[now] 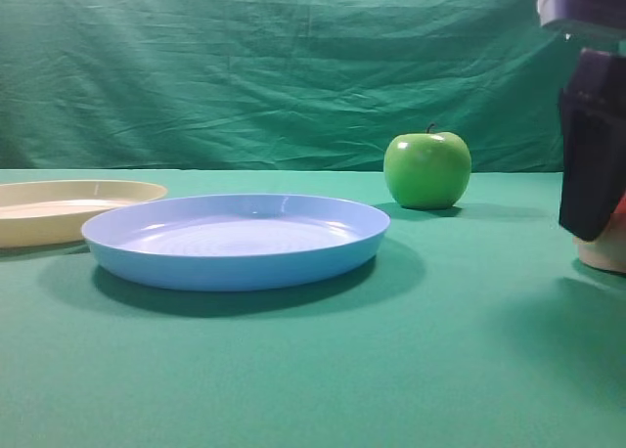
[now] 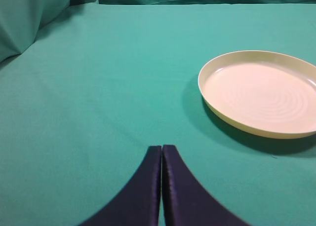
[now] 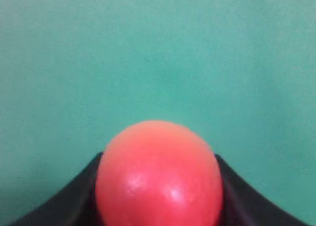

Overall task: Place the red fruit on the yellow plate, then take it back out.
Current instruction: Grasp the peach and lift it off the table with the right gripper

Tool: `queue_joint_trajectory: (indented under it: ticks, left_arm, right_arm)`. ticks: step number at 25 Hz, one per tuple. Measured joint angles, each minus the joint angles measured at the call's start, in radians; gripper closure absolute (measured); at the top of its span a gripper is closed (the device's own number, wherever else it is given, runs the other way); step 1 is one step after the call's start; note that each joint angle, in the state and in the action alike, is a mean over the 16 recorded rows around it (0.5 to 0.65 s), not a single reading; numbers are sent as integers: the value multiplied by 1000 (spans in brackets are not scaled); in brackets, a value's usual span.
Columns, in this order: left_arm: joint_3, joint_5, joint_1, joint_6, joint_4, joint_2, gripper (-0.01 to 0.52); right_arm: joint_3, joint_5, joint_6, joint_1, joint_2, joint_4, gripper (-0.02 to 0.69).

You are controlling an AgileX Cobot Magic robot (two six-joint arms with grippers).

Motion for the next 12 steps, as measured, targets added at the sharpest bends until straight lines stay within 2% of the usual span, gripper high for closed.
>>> queue_joint_trajectory:
  ticks: [7, 12]
  left_arm:
    - [0, 0, 0, 0, 0, 0, 514]
    - [0, 0, 0, 0, 0, 0, 514]
  right_arm:
    - [-165, 68, 0, 42, 18, 15, 406]
    - [-395, 166, 0, 115, 68, 29, 442]
